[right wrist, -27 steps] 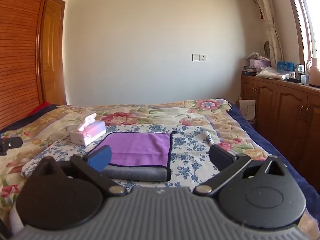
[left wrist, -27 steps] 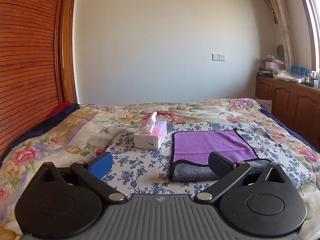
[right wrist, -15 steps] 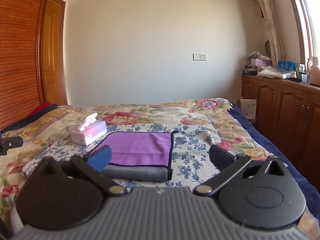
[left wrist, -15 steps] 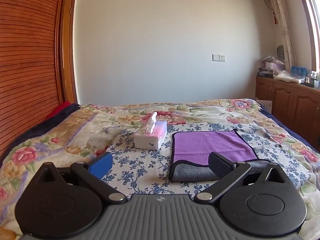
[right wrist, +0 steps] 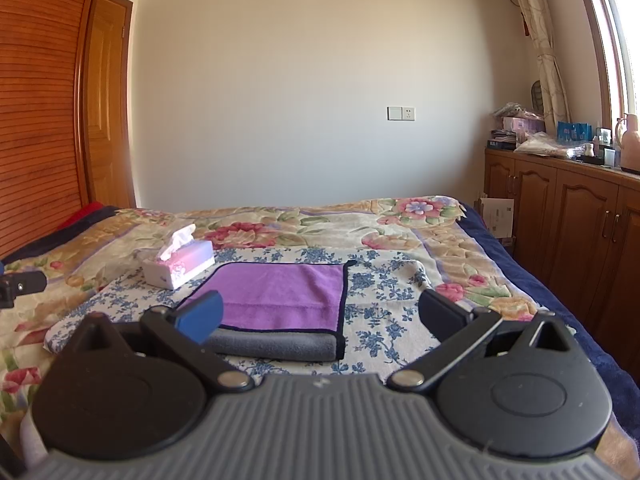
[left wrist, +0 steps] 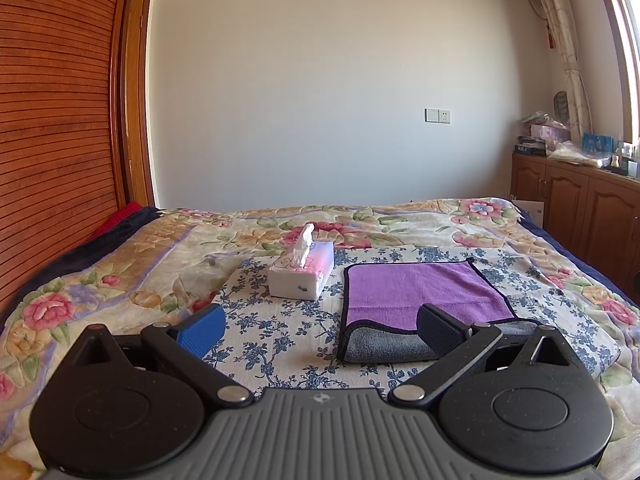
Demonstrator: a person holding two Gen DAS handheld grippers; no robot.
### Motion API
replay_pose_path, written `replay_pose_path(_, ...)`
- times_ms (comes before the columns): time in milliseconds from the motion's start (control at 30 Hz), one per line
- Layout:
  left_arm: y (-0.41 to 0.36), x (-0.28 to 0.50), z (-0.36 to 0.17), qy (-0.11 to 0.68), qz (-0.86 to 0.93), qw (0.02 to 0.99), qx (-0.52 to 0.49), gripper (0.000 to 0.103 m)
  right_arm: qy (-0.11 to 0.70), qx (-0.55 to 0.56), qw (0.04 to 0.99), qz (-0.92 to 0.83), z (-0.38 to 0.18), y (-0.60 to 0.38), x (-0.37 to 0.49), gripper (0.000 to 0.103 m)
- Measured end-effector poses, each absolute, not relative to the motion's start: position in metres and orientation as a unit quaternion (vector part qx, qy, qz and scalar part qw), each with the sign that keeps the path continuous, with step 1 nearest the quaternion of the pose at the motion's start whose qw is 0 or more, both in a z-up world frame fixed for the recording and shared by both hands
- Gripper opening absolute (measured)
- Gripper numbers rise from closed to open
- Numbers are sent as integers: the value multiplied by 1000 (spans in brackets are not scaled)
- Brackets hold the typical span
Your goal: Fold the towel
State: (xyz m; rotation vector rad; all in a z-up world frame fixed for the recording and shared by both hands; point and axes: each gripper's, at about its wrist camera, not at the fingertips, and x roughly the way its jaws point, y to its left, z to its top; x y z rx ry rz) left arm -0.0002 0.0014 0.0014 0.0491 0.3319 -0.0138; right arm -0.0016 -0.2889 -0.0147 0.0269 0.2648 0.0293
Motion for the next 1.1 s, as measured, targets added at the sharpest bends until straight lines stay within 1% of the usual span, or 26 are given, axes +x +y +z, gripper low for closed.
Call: replay_pose_path(1100,1,1,0,166,-7,986,25,103,134,12,991,16,-15,-286,-3,103)
